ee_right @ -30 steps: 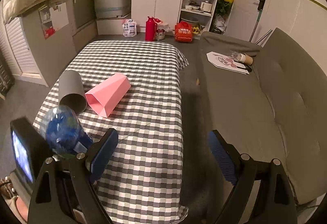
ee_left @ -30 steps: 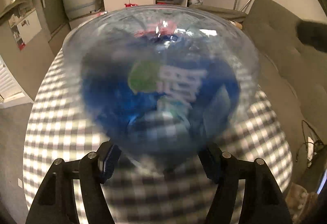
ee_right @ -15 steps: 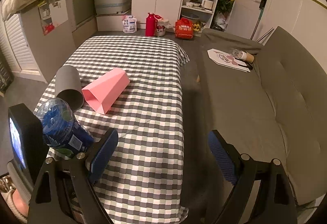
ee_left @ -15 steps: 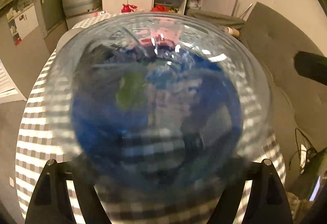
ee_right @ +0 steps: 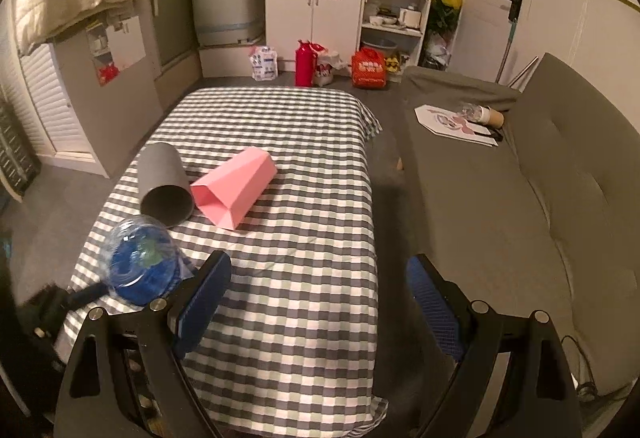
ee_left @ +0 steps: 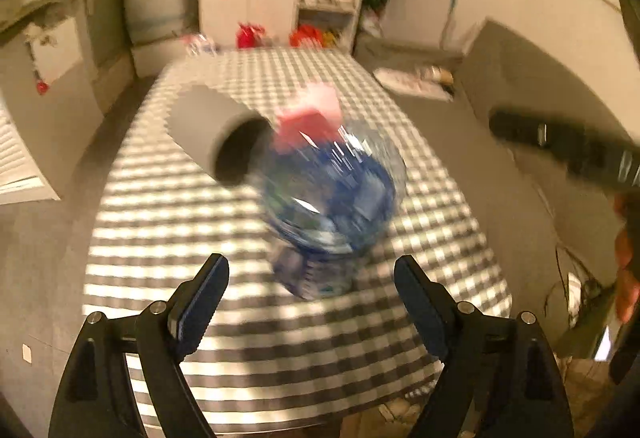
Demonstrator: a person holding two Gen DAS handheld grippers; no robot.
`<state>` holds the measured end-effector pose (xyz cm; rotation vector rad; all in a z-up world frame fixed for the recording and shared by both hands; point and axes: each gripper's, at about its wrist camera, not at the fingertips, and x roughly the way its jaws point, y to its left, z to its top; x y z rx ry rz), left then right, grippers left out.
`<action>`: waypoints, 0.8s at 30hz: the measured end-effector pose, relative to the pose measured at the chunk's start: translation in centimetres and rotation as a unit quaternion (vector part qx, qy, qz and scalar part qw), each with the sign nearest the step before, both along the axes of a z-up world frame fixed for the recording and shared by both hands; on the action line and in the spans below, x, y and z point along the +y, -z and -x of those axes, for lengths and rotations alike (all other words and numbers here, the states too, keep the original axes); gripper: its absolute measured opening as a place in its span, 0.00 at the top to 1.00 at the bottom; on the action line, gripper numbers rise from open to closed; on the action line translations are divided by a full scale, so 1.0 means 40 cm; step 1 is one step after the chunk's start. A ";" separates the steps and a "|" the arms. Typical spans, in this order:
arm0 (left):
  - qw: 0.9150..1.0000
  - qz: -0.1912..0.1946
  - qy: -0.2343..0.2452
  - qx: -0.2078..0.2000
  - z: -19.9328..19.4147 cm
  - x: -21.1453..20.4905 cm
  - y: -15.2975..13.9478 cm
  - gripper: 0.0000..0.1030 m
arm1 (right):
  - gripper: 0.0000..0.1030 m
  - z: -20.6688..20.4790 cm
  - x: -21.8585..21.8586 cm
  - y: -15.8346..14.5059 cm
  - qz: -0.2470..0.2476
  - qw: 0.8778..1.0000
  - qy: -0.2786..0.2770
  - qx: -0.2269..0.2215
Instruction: Flip cup upside down
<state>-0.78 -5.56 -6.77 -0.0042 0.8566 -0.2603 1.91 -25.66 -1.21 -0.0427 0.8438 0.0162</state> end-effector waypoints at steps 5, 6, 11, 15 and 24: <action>0.994 -0.029 -0.044 -0.093 0.021 0.058 -0.073 0.03 | 0.06 0.052 -0.007 -0.006 -0.032 0.999 0.014 -0.023; 0.993 -0.035 -0.050 -0.105 0.029 0.069 -0.081 0.01 | 0.04 0.064 -0.003 -0.008 -0.026 0.999 0.018 -0.035; 0.992 -0.021 -0.071 -0.106 0.044 0.118 -0.096 0.00 | 0.00 0.090 0.040 -0.003 -0.018 0.998 0.005 -0.066; 0.991 -0.034 -0.078 -0.105 0.048 0.106 -0.092 0.00 | 0.00 0.092 0.064 0.013 -0.012 0.998 -0.004 -0.063; 0.990 -0.036 -0.088 -0.105 0.066 0.121 -0.088 0.00 | 0.00 0.101 0.074 0.012 -0.007 0.997 -0.002 -0.071</action>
